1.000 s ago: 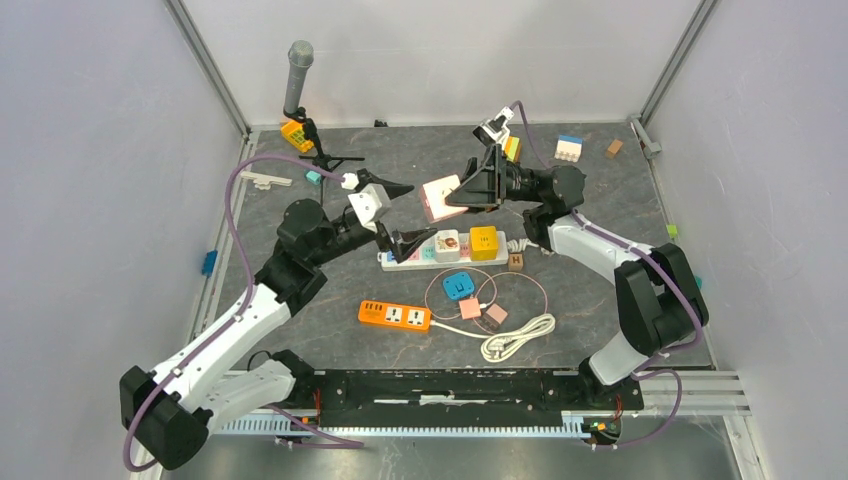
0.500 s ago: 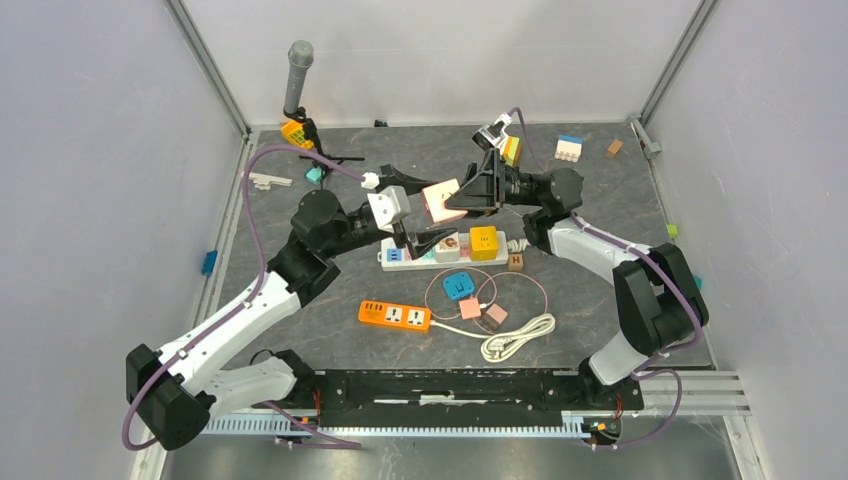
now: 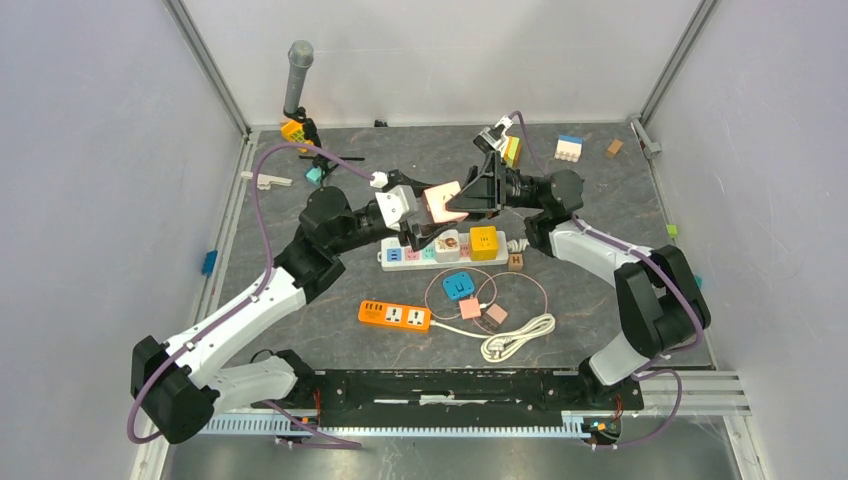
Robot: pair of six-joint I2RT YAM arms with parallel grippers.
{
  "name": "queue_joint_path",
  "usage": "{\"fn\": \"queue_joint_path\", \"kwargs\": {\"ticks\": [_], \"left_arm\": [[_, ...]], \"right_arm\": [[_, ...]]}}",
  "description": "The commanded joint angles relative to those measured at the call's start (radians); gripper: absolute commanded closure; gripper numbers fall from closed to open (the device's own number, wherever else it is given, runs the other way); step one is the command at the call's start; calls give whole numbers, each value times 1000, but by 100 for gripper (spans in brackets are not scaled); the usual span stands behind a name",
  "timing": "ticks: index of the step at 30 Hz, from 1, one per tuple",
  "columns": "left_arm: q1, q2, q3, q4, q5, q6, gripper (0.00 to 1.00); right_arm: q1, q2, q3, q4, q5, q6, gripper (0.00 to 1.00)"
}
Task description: Insert the plug
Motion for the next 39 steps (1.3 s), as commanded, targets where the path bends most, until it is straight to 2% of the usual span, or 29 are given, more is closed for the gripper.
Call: {"fn": "queue_joint_path", "kwargs": {"ticks": [1,3,7,9,11,15,20,27,35,39], "left_arm": [[-5,-19,30,51,-29,-45,84],[-4,-34,14,52,-54,-76,98],[-4,-82,-38,51,-123,-157,98],[-3,-109,-69,42,-161,-203,98],[-3,-134,-98,16,-195,-245,98],[-1,-159,-112,-157,-328,-372,98],[0,-145,-48,-517,-638,-599,98],[2,-47,87,-847,-646,-610,98],[4,68,220,-1041,-625,-726,98],[6,147,293,-1132,-584,-745,91]], "right_arm": [[1,-50,-8,-27,12,-74,81],[1,-66,-1,-123,17,-151,63],[-3,-105,43,-473,38,-425,28],[-9,-122,79,-650,56,-568,18],[-20,-138,102,-799,82,-684,12],[-60,-162,134,-1052,140,-870,5],[-99,-173,185,-1339,220,-1092,2],[-110,-154,213,-1463,248,-1202,2],[-112,-140,219,-1516,263,-1254,2],[-113,-136,219,-1547,274,-1287,2]]}}
